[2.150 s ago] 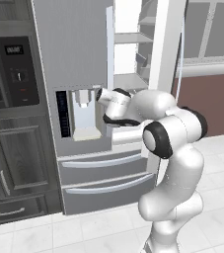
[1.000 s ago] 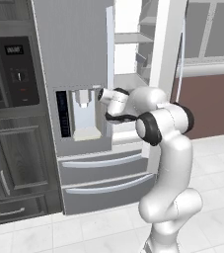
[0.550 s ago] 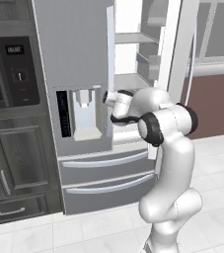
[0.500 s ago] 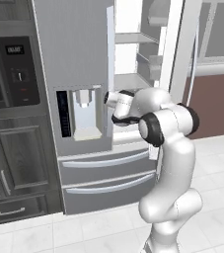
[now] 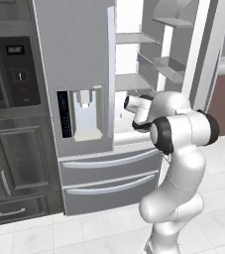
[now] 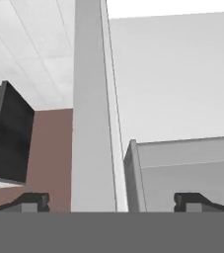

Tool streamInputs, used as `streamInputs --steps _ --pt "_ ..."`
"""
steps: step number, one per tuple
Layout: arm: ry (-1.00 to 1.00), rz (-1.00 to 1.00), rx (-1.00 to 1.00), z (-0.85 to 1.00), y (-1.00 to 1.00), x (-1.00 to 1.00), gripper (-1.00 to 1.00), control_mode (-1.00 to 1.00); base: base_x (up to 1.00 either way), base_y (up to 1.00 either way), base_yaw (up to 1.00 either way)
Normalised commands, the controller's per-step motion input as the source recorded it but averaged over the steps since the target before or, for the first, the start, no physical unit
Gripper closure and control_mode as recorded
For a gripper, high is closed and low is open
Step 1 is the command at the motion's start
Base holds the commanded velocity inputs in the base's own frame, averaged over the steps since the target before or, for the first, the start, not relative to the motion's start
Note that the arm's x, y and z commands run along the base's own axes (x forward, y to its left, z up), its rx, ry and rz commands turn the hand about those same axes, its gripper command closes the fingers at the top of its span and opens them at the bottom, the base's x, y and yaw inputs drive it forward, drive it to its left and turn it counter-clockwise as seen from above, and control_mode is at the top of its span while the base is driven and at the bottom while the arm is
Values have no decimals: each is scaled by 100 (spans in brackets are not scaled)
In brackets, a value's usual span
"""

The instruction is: Place one of the steaks on the plate and the other in the bowl. Then place the bowl in the fridge.

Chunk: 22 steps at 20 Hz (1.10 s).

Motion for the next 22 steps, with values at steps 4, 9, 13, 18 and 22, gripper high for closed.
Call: streamInputs --steps 4,9,13,18,22 --pt "0 5 0 21 -100 -68 -100 -100 0 0 0" --pt "0 2 0 22 -76 -59 -100 -100 0 0 0" --pt "0 5 -4 49 24 -21 -100 -100 0 0 0" --pt "0 4 -20 60 96 0 -100 -100 0 0 0" --pt "4 -3 -15 56 100 -1 -100 -100 0 0 0"
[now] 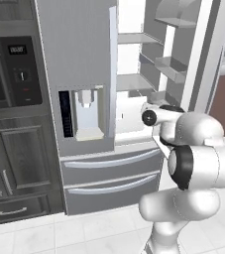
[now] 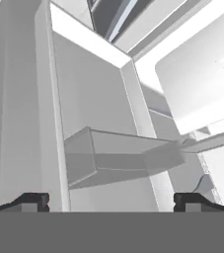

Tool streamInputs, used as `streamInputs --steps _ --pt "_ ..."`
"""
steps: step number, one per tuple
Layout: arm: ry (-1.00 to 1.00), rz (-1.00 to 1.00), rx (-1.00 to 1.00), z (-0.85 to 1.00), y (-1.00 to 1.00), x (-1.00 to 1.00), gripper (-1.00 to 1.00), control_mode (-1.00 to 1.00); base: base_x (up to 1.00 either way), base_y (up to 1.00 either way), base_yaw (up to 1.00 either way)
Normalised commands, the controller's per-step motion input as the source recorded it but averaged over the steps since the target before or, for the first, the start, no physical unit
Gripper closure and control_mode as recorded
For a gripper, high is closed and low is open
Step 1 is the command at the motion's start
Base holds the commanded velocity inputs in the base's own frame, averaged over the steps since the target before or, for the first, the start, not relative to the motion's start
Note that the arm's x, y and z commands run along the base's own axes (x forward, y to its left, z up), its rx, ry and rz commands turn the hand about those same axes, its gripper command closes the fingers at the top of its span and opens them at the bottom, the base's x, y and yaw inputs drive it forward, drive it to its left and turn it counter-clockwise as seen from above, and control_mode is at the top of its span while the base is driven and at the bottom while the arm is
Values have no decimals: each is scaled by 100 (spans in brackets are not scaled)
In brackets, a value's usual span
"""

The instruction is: Place one of the steaks on the plate and the other in the bowl. Then place the bowl in the fridge.

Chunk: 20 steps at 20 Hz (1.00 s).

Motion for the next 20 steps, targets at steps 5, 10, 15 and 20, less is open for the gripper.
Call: streamInputs --steps 5,10,15,20 --pt "2 -45 20 -5 64 -8 -100 -100 0 0 0" --pt "-6 -73 34 -21 18 1 -100 -100 0 0 0" --pt "-16 -81 33 -8 1 1 -100 -100 0 0 0" --pt "-29 -82 32 -41 2 -8 -100 -100 0 0 0"
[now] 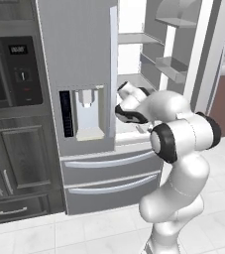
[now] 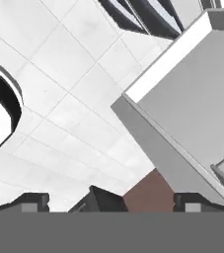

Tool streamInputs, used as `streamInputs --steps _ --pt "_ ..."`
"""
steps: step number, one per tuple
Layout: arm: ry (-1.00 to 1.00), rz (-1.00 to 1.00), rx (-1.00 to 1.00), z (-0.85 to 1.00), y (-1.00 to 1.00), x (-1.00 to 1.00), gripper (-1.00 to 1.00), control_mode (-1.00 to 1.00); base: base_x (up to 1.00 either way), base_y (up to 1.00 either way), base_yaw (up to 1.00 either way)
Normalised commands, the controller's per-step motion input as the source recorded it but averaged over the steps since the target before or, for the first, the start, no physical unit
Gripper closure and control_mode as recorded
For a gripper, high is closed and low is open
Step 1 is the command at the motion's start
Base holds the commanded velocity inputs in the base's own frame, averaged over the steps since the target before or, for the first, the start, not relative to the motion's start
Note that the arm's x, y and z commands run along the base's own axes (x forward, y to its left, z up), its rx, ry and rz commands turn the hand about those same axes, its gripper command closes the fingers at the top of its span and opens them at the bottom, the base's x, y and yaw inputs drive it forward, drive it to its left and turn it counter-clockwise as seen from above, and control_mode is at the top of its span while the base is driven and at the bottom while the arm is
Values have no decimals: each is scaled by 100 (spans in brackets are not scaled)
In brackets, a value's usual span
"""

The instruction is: Place one of the steaks on the plate and the other in the bowl. Then place the bowl in the fridge.

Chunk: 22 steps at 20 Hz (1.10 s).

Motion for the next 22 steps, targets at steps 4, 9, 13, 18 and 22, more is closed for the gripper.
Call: streamInputs --steps 4,9,13,18,22 --pt "-34 -74 45 -40 2 -20 -100 -100 0 0 0" --pt "-49 -69 42 -18 23 -24 -100 -100 0 0 0" --pt "-57 -57 15 0 33 -24 -100 -100 0 0 0" --pt "-41 -26 -5 45 75 -1 -100 -100 0 0 0" --pt "-5 -3 -20 73 13 -3 -100 -100 0 0 0"
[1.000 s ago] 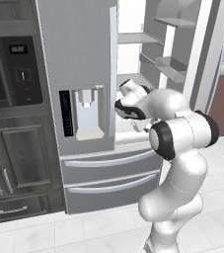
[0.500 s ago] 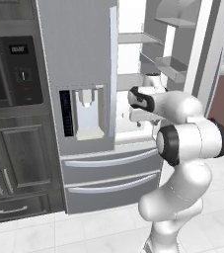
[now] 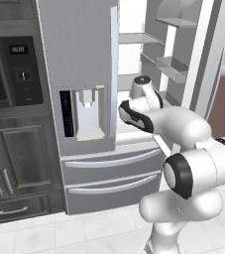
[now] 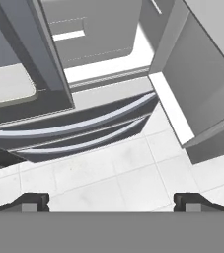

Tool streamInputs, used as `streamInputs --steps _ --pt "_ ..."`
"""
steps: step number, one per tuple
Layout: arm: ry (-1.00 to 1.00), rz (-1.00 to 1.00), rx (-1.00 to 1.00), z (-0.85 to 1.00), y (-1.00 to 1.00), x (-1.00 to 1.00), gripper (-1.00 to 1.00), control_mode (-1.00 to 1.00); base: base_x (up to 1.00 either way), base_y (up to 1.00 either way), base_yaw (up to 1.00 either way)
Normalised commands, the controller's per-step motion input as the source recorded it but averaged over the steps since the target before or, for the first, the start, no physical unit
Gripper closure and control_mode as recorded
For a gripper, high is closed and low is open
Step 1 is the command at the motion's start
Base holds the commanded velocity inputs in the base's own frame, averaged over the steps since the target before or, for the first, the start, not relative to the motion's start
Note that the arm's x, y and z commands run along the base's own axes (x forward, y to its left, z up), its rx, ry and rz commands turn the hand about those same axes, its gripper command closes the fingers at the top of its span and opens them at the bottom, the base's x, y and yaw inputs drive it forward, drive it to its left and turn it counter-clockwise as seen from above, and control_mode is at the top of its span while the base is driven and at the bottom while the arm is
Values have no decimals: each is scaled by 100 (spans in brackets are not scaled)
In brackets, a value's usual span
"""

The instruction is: Place one of the steaks on the plate and the other in the bowl. Then place the bowl in the fridge.

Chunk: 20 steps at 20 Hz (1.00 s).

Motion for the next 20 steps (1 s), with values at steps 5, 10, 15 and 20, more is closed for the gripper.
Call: streamInputs --steps 5,10,15,20 --pt "0 0 0 0 0 0 -100 -100 0 0 0" --pt "-24 2 6 14 5 0 -100 -100 0 0 0" --pt "-26 2 0 55 5 6 -100 -100 0 0 0" --pt "-15 8 -1 58 19 31 -100 -100 0 0 0"
